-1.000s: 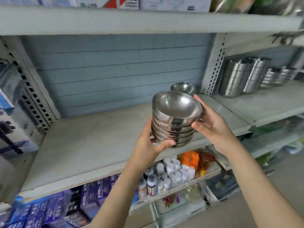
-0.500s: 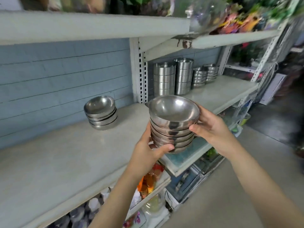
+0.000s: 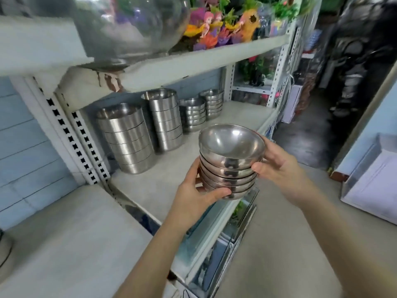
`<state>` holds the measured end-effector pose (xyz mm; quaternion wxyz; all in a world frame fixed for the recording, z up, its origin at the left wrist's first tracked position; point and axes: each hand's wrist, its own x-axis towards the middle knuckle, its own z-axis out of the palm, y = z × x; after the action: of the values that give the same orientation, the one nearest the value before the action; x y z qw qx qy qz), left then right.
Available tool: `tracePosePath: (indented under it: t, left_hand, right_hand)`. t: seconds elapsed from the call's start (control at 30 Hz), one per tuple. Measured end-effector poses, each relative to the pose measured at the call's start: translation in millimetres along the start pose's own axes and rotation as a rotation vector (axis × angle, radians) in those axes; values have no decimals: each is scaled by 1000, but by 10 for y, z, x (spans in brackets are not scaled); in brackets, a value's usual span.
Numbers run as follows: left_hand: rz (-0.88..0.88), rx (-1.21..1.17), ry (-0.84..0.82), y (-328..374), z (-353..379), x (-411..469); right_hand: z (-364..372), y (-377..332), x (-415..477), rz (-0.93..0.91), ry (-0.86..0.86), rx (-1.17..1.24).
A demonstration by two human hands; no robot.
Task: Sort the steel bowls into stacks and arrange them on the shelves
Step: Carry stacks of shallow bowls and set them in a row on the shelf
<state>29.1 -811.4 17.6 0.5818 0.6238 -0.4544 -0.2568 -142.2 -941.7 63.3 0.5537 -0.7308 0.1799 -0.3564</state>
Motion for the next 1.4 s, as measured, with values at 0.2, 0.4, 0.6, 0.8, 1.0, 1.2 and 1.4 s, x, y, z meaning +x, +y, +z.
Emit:
tracePosePath:
  t: [0.2, 0.4, 0.6, 0.8, 1.0, 1.2, 1.4]
  left_hand:
    - [10, -33, 35, -128, 834, 1020]
    - [-14, -46, 141, -224, 1590, 1900]
    - [-72, -49, 205, -379, 1785, 2605]
    - [-59, -24, 239, -592, 1818, 3306]
    - [-91, 30, 255, -838, 1897, 3984]
    - [-128, 56, 288, -1095, 1988, 4663]
    - [-235, 37, 388, -1419, 2047, 5371]
  right_hand:
    - [-1034, 352, 708, -26, -46, -44]
    - [-2001, 734, 1542, -57, -146, -60]
    - [-2349, 1122, 2327, -25, -237, -19]
    - [-2495, 1521, 3055, -30, -278, 39]
    - [-2705, 1833, 3675, -4, -290, 73]
    - [-2927, 2267, 4370, 42, -324, 104]
    - [-3052, 2736, 5213, 31, -482, 14]
